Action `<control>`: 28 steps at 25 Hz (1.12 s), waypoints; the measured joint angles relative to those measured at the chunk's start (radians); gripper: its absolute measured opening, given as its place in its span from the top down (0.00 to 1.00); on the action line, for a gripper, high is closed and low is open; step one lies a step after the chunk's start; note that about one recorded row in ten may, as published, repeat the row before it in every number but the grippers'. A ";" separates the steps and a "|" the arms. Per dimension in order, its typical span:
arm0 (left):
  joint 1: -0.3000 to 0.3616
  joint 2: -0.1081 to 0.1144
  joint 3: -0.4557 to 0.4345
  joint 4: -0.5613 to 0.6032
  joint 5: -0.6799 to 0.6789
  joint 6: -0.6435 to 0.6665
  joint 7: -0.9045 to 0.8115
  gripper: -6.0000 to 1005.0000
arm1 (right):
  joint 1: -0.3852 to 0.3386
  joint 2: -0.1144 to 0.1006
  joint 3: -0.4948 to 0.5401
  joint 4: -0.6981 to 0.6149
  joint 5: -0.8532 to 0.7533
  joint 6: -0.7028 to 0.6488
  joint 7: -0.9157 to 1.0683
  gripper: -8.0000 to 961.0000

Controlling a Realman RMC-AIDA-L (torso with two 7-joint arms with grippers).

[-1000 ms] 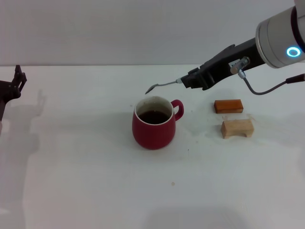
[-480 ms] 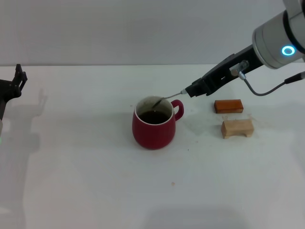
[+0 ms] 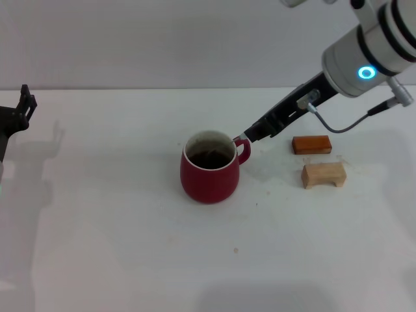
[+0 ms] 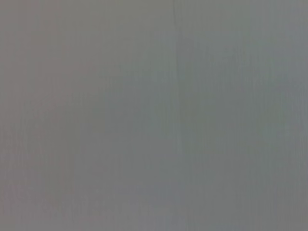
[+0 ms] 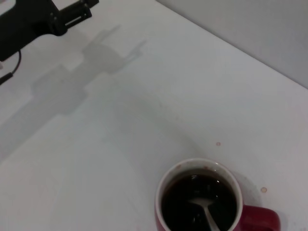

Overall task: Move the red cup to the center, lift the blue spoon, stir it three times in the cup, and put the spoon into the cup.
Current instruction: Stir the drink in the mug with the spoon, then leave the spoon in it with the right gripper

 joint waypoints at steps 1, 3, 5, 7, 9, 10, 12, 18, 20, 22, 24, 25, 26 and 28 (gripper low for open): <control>0.000 0.000 0.000 0.000 0.000 0.000 -0.010 0.15 | 0.013 -0.002 0.000 -0.028 -0.001 -0.010 -0.006 0.73; 0.001 0.001 -0.001 0.001 0.000 0.001 -0.020 0.15 | 0.047 -0.007 -0.001 -0.097 -0.002 -0.033 -0.020 0.73; 0.001 0.001 -0.001 0.001 0.000 0.001 -0.020 0.15 | 0.074 -0.010 -0.003 -0.153 -0.003 -0.056 -0.032 0.73; 0.001 0.001 -0.001 0.002 0.000 0.002 -0.017 0.15 | 0.098 -0.011 -0.008 -0.194 -0.006 -0.081 -0.042 0.73; 0.000 0.002 -0.001 0.001 0.000 0.004 -0.014 0.15 | 0.119 -0.010 -0.011 -0.227 -0.011 -0.099 -0.054 0.73; 0.000 0.001 -0.001 0.000 0.001 0.004 -0.014 0.15 | 0.127 -0.008 -0.011 -0.237 -0.014 -0.106 -0.057 0.73; 0.000 0.001 -0.001 0.000 0.001 0.004 -0.014 0.15 | 0.140 -0.002 -0.023 -0.247 -0.017 -0.116 -0.059 0.72; -0.006 0.001 0.000 0.000 0.007 0.007 -0.011 0.15 | 0.168 0.004 -0.064 -0.262 -0.040 -0.129 -0.056 0.72; -0.007 0.001 0.000 0.000 0.007 0.007 -0.011 0.15 | 0.178 0.005 -0.060 -0.274 -0.060 -0.137 -0.055 0.72; -0.010 0.000 0.001 0.000 0.008 0.008 -0.011 0.15 | 0.185 0.006 -0.058 -0.284 -0.068 -0.144 -0.055 0.72; -0.011 0.000 0.001 0.000 0.008 0.008 -0.012 0.15 | 0.192 0.005 -0.059 -0.290 -0.070 -0.151 -0.054 0.72; -0.011 0.000 0.001 0.000 0.008 0.008 -0.013 0.15 | 0.195 0.005 -0.059 -0.291 -0.075 -0.151 -0.054 0.72; -0.012 0.000 0.001 0.000 0.007 0.008 -0.013 0.15 | 0.200 0.005 -0.059 -0.293 -0.082 -0.150 -0.054 0.72; -0.014 0.000 0.001 0.000 0.007 0.009 -0.014 0.15 | 0.209 0.005 -0.060 -0.294 -0.100 -0.142 -0.054 0.72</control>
